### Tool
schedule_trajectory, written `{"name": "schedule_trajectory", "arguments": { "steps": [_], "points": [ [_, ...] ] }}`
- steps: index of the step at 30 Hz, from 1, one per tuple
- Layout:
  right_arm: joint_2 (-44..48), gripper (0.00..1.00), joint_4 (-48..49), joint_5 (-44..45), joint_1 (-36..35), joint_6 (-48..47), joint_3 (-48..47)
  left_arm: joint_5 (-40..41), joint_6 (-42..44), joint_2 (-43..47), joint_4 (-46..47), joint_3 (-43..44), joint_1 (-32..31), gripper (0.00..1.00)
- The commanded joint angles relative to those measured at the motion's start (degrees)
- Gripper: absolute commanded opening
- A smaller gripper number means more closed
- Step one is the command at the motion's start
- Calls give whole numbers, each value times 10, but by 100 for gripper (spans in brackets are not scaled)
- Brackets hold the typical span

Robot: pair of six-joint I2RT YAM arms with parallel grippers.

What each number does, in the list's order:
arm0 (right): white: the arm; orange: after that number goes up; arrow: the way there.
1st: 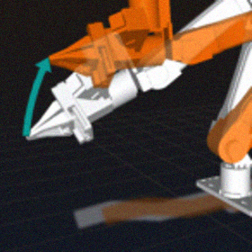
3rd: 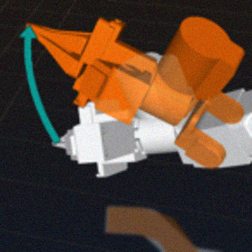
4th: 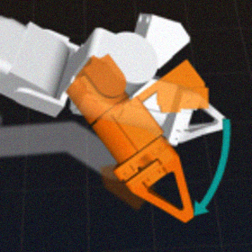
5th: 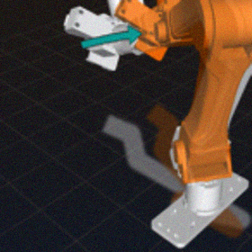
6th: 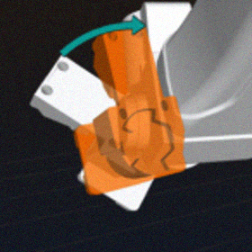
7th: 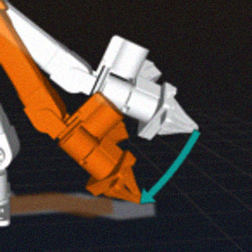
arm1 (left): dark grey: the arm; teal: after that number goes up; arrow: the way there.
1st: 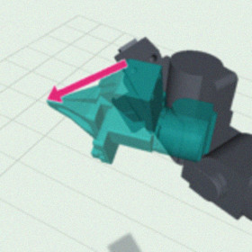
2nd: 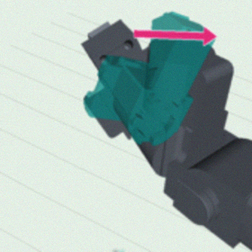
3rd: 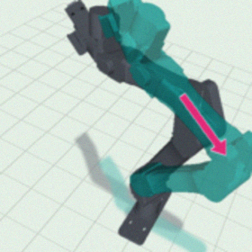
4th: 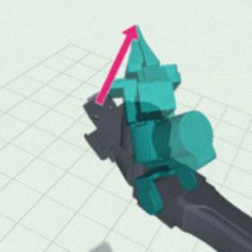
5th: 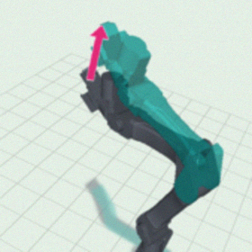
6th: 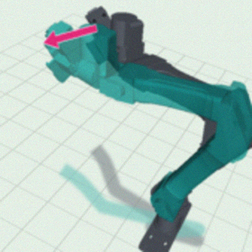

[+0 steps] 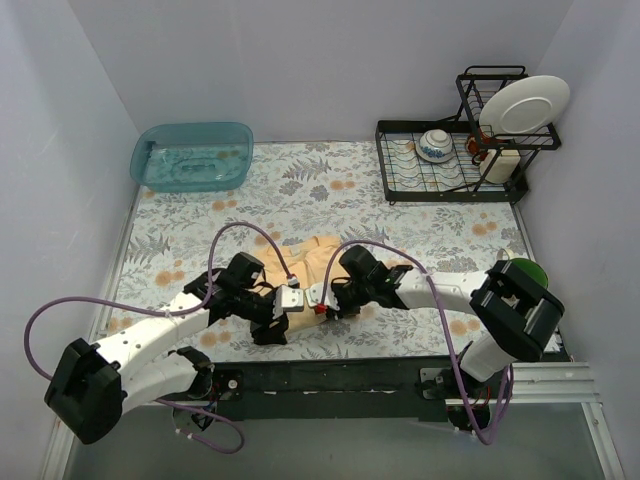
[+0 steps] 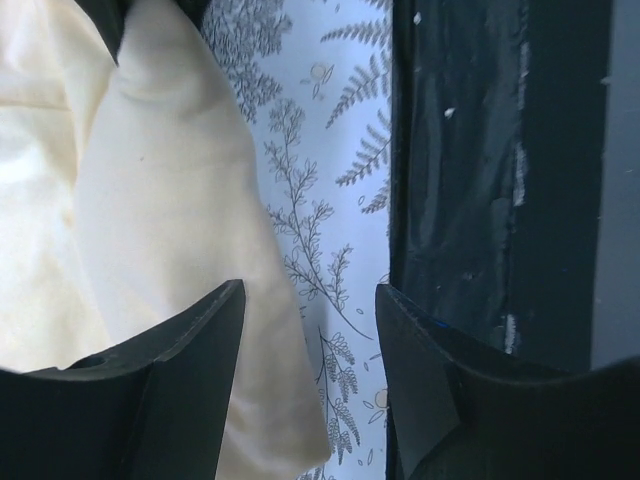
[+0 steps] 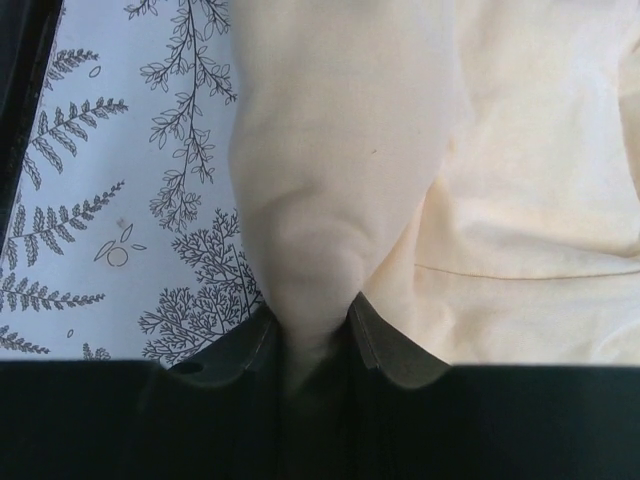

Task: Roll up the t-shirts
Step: Roll the T-shirt to the center of the board.

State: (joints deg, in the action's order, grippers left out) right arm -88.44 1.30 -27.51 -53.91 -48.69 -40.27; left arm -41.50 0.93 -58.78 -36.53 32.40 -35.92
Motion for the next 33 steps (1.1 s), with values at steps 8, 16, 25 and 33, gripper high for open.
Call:
{"name": "schedule_trajectory", "arguments": {
  "steps": [8,16,25,33],
  "points": [
    [-39,15,-98,-40,28,46,-45,185,-49,14,132,-64,-51,51],
    [-47,15,-123,-40,40,34,-60,159,-59,110,108,-30,-55,57],
    [-63,15,-140,-41,55,32,-82,149,-15,46,84,-71,-56,59],
    [-75,15,-153,-49,65,57,-96,127,7,32,74,-91,-56,60]
  ]
}}
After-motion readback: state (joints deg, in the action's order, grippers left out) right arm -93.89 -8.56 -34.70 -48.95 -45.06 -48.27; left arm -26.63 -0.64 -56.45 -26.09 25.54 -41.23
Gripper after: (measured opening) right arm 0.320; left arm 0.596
